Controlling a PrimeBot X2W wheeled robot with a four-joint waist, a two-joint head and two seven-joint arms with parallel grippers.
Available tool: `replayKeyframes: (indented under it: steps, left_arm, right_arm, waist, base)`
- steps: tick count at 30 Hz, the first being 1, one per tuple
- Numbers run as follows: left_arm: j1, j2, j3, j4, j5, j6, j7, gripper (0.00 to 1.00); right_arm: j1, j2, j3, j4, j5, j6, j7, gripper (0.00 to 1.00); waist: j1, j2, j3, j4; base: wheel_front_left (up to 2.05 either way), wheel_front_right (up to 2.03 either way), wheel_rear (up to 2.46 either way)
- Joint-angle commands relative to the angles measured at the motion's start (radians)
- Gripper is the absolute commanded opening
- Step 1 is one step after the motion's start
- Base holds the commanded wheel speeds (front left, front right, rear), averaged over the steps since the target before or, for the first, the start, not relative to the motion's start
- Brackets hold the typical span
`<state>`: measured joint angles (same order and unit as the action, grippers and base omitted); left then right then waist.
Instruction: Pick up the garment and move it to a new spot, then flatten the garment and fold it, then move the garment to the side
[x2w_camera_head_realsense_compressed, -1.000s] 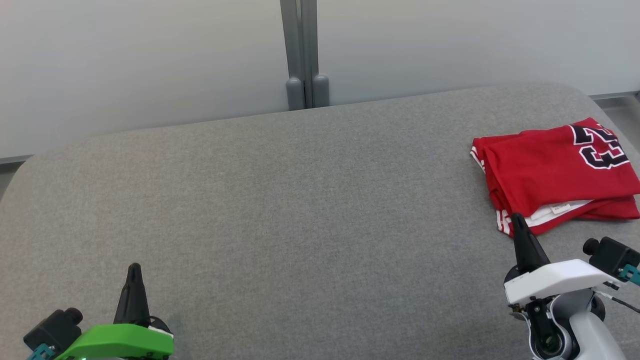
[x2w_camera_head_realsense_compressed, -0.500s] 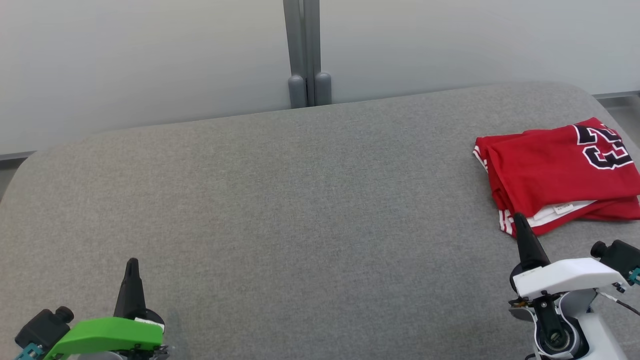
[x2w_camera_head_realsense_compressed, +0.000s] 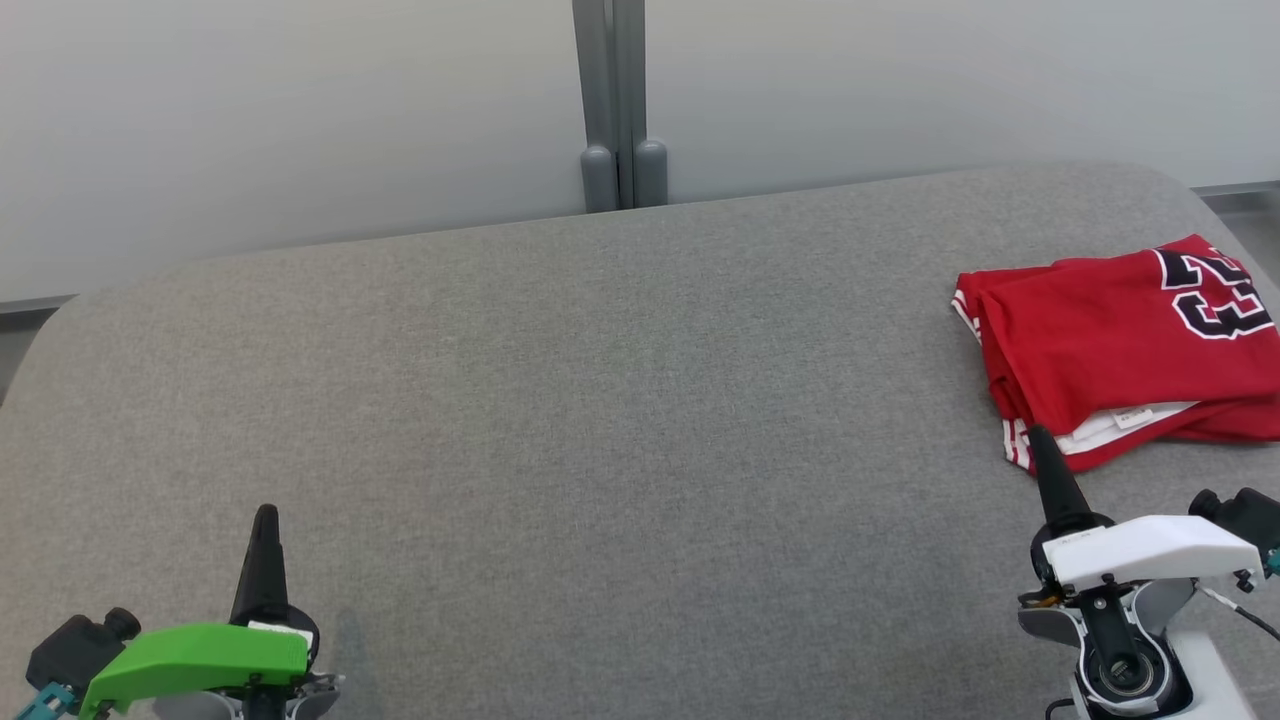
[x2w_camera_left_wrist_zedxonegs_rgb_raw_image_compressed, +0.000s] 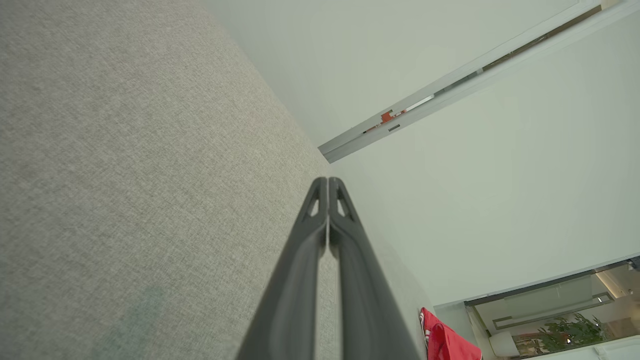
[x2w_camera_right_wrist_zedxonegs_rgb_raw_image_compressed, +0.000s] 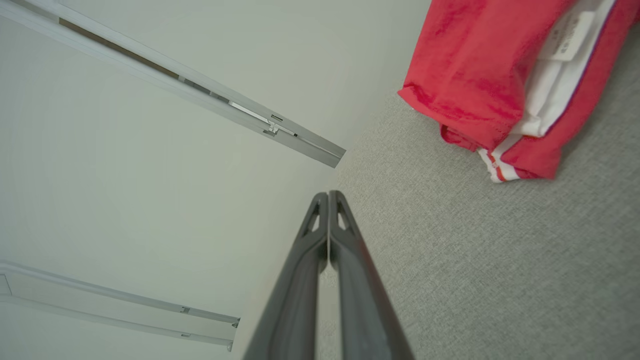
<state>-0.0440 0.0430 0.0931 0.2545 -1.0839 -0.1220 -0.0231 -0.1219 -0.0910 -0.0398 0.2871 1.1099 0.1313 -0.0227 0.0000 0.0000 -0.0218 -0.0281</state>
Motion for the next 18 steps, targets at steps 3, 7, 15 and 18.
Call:
replayKeyframes:
  steps: [3,7,15,18]
  left_arm:
    - [-0.03,0.008,0.005,-0.012,-0.051,-0.005,0.013,0.0]
    - [-0.034,0.008,0.007,-0.012,-0.092,-0.005,0.023,0.0]
    - [-0.041,0.009,0.01,-0.012,-0.169,-0.007,0.044,0.0]
    - [-0.043,0.009,0.011,-0.012,-0.196,-0.007,0.05,0.0]
  right_arm:
    - [0.003,0.001,-0.01,-0.016,0.048,0.0,0.013,0.0]
    - [0.004,0.004,-0.015,-0.019,0.086,0.0,0.024,0.0]
    - [0.005,0.01,-0.027,-0.024,0.161,0.0,0.044,0.0]
    - [0.006,0.013,-0.03,-0.025,0.184,0.0,0.052,0.0]
  waist:
    - [0.0,0.0,0.001,0.002]
    - [0.0,0.0,0.003,0.003]
    - [0.0,0.0,0.006,0.007]
    - [0.0,0.0,0.007,0.008]
  base:
    - [0.0,0.0,0.0]
    - [0.0,0.0,0.0]
    - [0.0,0.0,0.0]
    - [0.0,0.0,0.0]
